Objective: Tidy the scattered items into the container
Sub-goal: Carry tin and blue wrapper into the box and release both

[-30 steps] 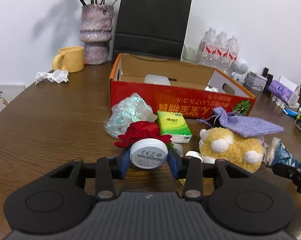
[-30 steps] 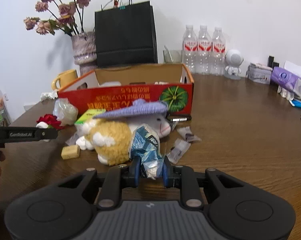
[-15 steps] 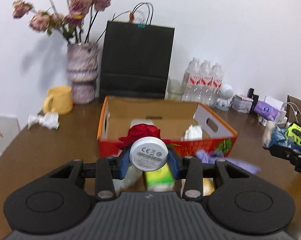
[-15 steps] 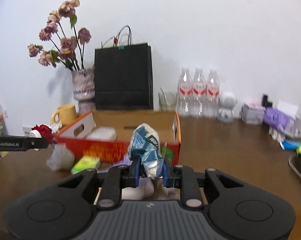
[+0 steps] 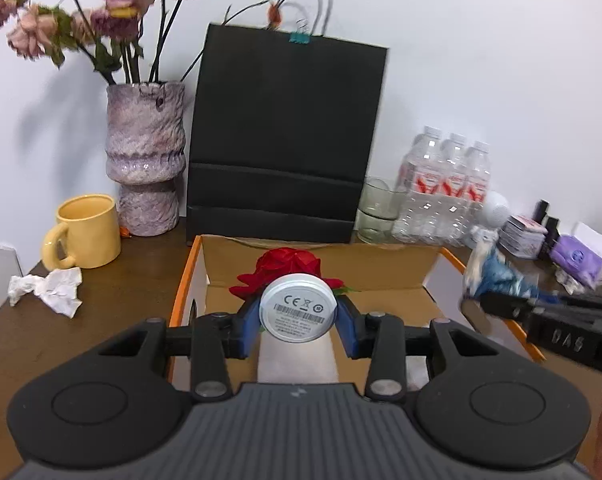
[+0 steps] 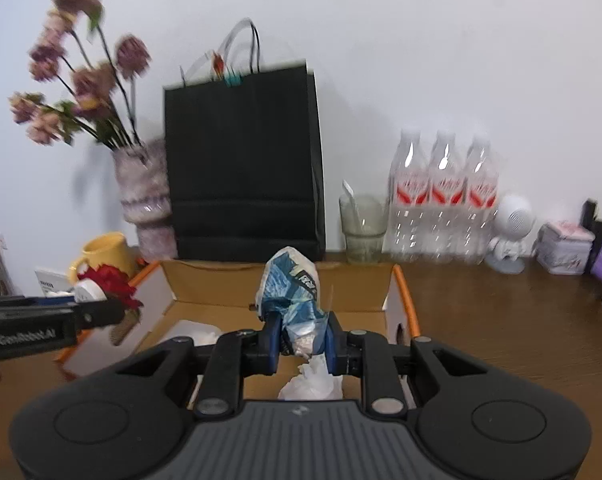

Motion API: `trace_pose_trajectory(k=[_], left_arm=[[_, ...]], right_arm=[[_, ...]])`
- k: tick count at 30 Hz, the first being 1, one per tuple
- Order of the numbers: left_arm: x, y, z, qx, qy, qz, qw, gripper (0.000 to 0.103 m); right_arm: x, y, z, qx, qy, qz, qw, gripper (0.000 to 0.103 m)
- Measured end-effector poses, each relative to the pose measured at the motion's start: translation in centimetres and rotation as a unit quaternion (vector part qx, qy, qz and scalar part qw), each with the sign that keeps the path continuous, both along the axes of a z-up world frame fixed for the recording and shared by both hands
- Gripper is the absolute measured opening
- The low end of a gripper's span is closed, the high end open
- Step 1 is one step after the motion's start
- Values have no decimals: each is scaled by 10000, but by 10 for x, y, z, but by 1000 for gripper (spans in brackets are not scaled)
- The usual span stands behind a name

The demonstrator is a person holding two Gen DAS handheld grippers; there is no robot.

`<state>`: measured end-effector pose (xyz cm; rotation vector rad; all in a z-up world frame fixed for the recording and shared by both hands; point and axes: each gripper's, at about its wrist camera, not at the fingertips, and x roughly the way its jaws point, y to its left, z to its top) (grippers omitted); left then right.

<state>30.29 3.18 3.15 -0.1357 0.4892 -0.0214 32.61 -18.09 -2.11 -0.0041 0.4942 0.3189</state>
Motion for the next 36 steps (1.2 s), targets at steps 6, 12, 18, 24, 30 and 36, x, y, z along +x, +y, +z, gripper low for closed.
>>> trace_pose_trajectory(k=[6, 12, 18, 24, 30, 36], left_arm=[[33, 12, -23, 153, 503, 124, 9985, 41], [43, 16, -38, 225, 876, 245, 9956, 41], [39, 12, -33, 335, 790, 239, 9960, 70], [28, 6, -18, 442, 395, 317, 9977, 103], [24, -5, -13, 748, 308, 307, 9963, 103], [6, -2, 0, 628, 153, 282, 9975, 103]], right_arm=[[47, 13, -29, -264, 643, 135, 9975, 20], [58, 18, -48, -401, 1074, 211, 9932, 24], [53, 20, -47, -451, 993, 243, 9937, 58], [49, 17, -36, -415, 846, 219, 9953, 91], [46, 19, -32, -501, 826, 210, 9951, 91], [31, 10, -15, -364, 667, 157, 9970, 91]])
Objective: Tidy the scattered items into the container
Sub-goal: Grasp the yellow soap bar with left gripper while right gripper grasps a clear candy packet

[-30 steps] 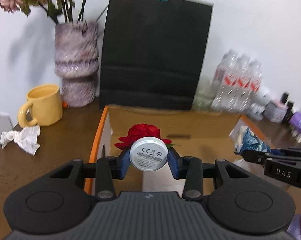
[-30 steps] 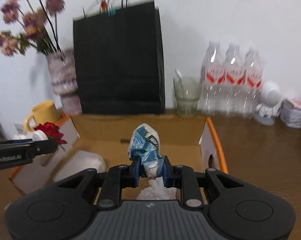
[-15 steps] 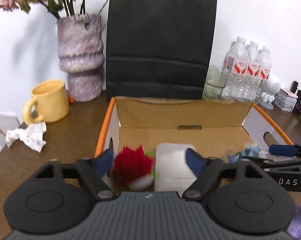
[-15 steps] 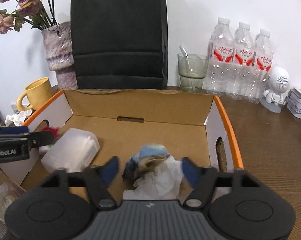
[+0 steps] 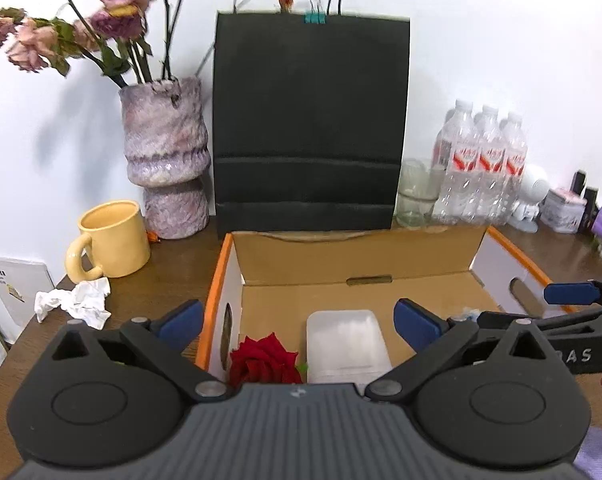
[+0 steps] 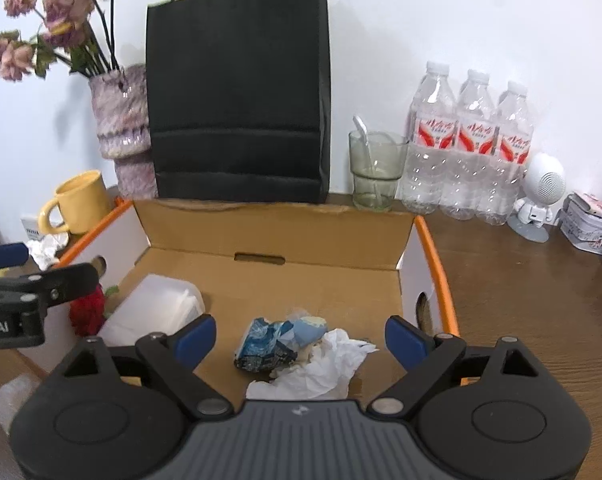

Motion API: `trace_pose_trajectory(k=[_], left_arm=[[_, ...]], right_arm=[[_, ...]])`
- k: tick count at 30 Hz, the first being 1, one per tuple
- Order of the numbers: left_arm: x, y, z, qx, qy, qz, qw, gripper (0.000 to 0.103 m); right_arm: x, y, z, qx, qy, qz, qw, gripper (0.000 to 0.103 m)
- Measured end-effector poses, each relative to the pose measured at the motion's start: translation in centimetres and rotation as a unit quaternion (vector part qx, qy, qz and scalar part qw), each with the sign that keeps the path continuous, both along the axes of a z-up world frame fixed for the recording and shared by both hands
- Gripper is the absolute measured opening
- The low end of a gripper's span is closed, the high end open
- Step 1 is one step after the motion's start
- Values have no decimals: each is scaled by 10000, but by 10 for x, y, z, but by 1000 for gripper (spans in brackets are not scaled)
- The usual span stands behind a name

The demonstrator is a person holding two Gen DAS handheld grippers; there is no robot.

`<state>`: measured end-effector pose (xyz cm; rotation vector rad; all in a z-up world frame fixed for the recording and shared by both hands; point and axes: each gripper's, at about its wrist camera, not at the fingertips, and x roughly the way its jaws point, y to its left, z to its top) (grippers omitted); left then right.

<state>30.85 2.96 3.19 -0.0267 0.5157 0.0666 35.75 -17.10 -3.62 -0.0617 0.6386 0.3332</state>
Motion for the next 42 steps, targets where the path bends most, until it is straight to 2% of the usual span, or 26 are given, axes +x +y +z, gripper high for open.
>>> trace_pose_trajectory(k=[5, 9, 14, 19, 23, 28, 31, 42], left_arm=[[-39, 11, 19, -120, -337, -39, 9994, 103], [-71, 17, 20, 42, -380, -34, 9993, 103], [-109, 26, 10, 133, -364, -62, 9992, 103], [-131, 27, -8, 112, -133, -86, 9998, 103], [-152, 26, -21, -54, -32, -110, 9999, 103], [-176, 21, -33, -76, 83, -146, 9998, 103], [-187, 17, -40, -127, 214, -217, 9995, 103], [-212, -3, -56, -75, 443, -455, 9980, 103]], right_arm=[[-42, -20, 27, 230, -353, 83, 9991, 95], [-81, -27, 31, 91, -499, 213, 9985, 97], [-122, -32, 21, -9, -454, 356, 9983, 98], [-145, -31, 1, -34, -244, 282, 9993, 98], [-165, -33, -11, -6, -246, 206, 9995, 98], [-198, -37, -19, 11, -397, 197, 9990, 99], [-215, -37, -22, -27, -478, 251, 9985, 99], [-244, -53, -42, -132, -226, 33, 9997, 99]])
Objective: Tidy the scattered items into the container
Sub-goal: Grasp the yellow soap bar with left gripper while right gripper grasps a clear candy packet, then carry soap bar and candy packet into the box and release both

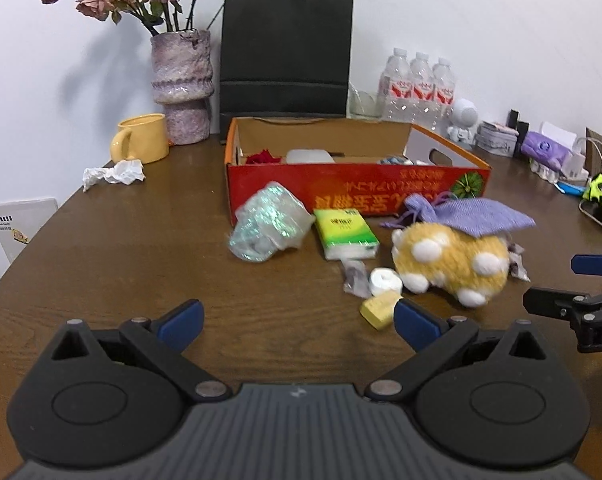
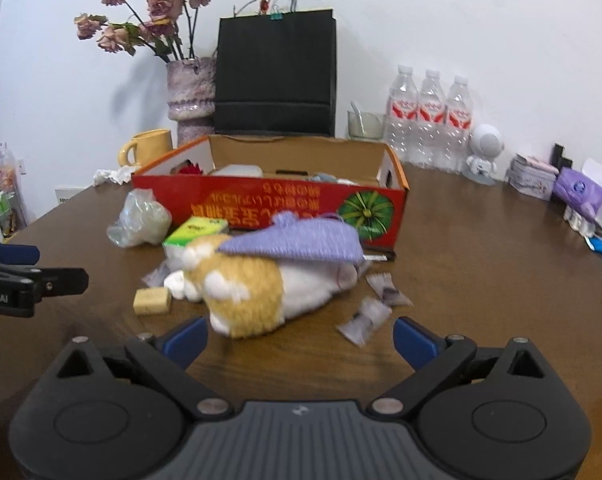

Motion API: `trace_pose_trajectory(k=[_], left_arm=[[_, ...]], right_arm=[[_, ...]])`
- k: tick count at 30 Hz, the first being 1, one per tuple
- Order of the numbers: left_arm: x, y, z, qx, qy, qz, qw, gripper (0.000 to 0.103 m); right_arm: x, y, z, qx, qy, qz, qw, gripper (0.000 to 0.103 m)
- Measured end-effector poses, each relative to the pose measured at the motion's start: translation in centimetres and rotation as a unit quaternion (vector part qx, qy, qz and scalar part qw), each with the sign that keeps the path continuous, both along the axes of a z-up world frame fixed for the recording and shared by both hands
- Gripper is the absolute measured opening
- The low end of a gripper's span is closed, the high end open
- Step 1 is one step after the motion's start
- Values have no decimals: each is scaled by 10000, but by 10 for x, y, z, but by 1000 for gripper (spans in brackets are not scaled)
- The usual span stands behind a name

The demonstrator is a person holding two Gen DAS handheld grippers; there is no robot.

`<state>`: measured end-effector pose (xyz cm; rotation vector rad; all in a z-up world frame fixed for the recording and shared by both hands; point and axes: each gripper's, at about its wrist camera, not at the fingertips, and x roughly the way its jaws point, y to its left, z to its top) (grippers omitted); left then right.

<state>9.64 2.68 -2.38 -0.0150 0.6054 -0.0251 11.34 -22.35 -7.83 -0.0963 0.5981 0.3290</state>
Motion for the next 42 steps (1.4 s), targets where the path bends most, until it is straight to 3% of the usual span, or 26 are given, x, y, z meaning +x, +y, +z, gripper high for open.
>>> trace_pose_trajectory(k=[12, 16, 22, 28, 30, 33, 42], left_arm=[[5, -24, -14, 349, 154, -226, 9990, 103], [20, -36, -20, 493, 213, -398, 9978, 93], [43, -52, -29, 530, 400, -603, 9960, 72], [50, -55, -30, 335, 451, -684, 9961, 47], [51, -55, -30, 271, 468, -704, 9960, 36], [51, -55, -30, 236, 466, -684, 9963, 36], [45, -52, -29, 123, 440, -651, 9968, 36]], right_arm=[[5, -13, -9, 7, 145, -238, 9996, 99], [20, -15, -15, -92, 285, -368, 9989, 93], [45, -22, -19, 28, 501, -487, 9976, 79], [65, -23, -22, 95, 695, -517, 9962, 54], [68, -22, -23, 63, 703, -527, 9961, 40], [70, -21, -24, 55, 681, -538, 9962, 22], [62, -23, -22, 136, 564, -489, 9971, 18]])
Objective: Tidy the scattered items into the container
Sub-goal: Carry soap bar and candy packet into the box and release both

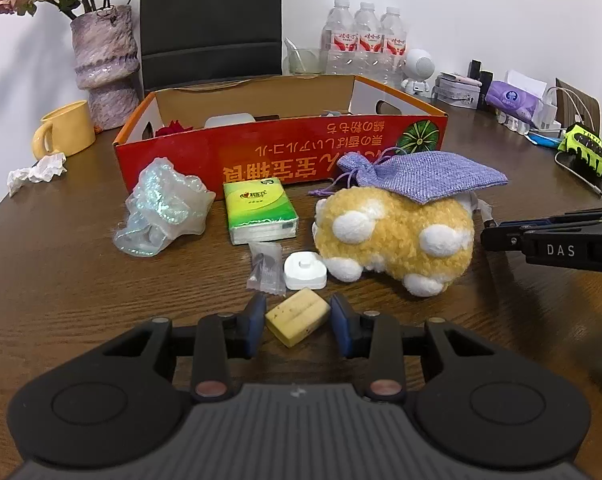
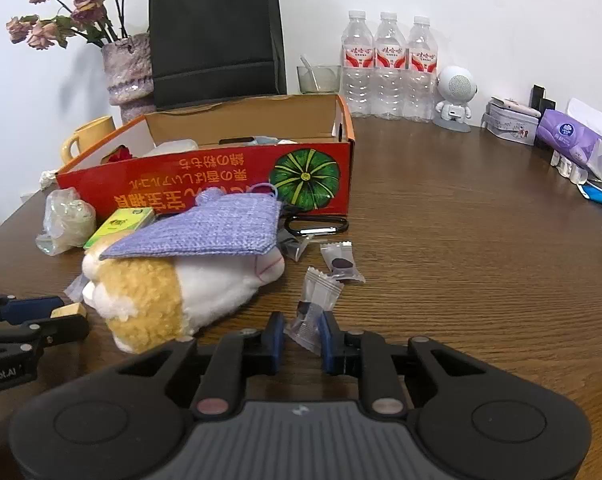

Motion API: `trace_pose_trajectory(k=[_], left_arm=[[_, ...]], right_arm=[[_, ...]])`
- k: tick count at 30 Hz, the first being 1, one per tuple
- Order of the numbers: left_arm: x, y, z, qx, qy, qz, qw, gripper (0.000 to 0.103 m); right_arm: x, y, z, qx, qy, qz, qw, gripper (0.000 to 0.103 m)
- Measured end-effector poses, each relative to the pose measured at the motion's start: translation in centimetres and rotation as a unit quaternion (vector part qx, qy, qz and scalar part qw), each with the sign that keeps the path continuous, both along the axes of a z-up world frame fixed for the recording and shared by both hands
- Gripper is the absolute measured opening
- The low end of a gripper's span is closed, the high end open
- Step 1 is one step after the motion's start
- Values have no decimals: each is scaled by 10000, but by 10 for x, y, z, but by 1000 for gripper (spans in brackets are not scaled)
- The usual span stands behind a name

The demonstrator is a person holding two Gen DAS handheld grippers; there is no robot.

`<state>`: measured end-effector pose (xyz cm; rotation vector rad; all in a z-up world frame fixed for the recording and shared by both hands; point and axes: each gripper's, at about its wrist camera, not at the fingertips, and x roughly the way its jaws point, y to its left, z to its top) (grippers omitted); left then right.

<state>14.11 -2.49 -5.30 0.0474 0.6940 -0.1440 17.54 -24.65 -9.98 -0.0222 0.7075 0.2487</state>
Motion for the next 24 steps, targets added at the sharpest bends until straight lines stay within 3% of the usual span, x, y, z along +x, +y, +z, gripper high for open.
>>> trace_pose_trajectory(k=[7, 13, 20, 24], left_arm=[[-15, 11, 14, -215, -224, 98, 9995, 36], [-19, 25, 50, -290, -719, 211, 9968, 36], [27, 29, 95, -296, -1276, 416, 9905, 36], [71, 33, 106, -535, -1299, 639, 9880, 36]], right_arm=[[-19, -7, 13, -24, -312, -75, 9995, 18], [-29, -17, 51, 41, -800, 31, 9968, 18], [10, 7, 99, 170, -1307, 429, 9903, 18], [55, 30, 110, 325, -1267, 458, 9904, 18]])
